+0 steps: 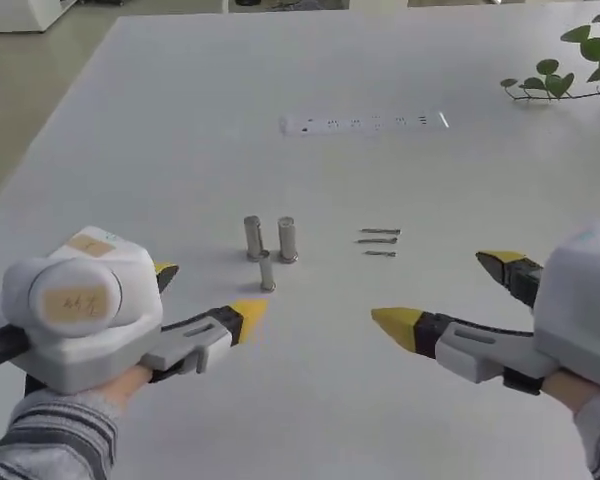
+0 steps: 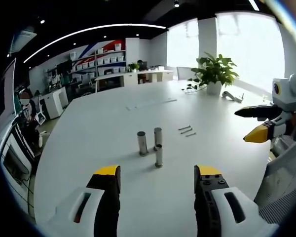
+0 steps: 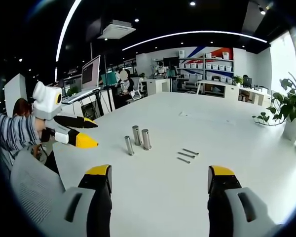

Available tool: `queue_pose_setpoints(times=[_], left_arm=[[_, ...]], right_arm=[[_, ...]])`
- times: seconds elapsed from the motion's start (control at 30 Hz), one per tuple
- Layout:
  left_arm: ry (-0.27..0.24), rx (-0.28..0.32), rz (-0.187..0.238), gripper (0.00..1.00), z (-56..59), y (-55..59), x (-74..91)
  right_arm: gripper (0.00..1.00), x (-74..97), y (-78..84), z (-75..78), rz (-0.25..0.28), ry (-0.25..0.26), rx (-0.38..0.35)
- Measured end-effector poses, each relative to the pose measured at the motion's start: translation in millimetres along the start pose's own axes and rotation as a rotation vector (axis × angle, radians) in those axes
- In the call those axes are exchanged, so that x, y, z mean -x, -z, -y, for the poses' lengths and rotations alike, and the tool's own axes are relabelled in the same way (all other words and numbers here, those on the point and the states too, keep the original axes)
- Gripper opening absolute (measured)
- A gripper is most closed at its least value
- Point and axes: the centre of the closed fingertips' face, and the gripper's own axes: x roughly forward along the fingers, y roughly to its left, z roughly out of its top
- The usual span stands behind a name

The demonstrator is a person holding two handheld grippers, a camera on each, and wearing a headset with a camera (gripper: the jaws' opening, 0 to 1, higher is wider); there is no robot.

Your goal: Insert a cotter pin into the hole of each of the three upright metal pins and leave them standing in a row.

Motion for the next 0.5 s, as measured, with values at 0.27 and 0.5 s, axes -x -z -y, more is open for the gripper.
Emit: queue_pose_setpoints(times=[0.27, 0.5], left_arm=[[0.062, -0.042, -0.026, 0.51, 0.9, 6.8, -36.1], [0.125, -0.083, -0.018, 0.35, 3.1, 3.0, -60.6]], right_arm=[[0.75, -7.3, -0.1, -2.5, 0.003, -0.010, -0.010], [0.73, -14.9, -1.6, -4.2, 0.005, -0.053, -0.019]])
